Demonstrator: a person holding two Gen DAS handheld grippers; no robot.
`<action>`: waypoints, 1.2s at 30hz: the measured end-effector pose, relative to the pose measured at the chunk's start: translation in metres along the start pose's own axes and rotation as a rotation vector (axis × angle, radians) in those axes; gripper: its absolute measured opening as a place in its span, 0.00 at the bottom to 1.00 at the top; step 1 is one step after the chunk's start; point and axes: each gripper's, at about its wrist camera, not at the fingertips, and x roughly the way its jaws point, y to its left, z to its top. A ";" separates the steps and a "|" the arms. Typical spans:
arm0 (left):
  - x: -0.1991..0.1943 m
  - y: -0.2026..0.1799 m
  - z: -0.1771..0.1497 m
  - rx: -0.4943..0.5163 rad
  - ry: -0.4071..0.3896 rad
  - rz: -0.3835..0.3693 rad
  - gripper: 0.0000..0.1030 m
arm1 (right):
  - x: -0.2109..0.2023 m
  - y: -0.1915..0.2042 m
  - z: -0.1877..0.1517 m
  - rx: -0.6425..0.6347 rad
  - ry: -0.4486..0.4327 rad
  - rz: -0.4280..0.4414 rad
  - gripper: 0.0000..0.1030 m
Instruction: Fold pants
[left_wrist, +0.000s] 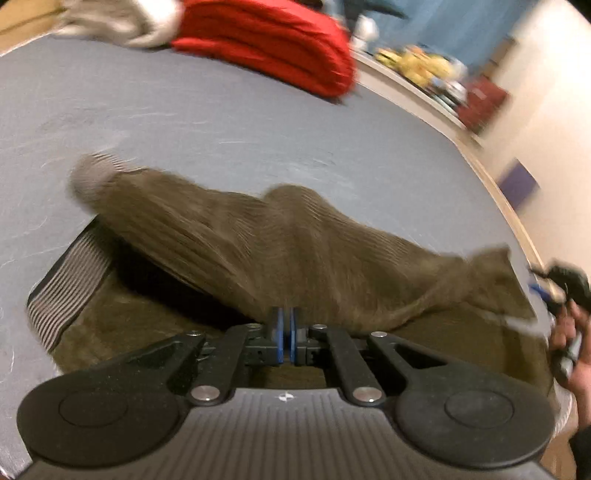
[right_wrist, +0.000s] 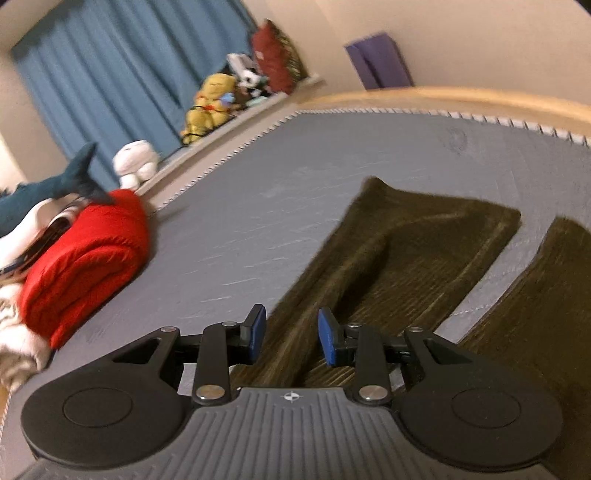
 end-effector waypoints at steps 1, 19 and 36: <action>0.001 0.006 0.002 -0.066 0.018 -0.021 0.12 | 0.009 -0.003 0.002 0.007 0.008 0.002 0.32; 0.034 0.040 0.025 -0.226 0.089 0.053 0.58 | 0.148 0.048 -0.004 -0.104 0.179 -0.128 0.35; 0.035 0.050 0.034 -0.196 0.026 0.128 0.10 | 0.093 0.049 0.010 -0.154 0.032 -0.169 0.06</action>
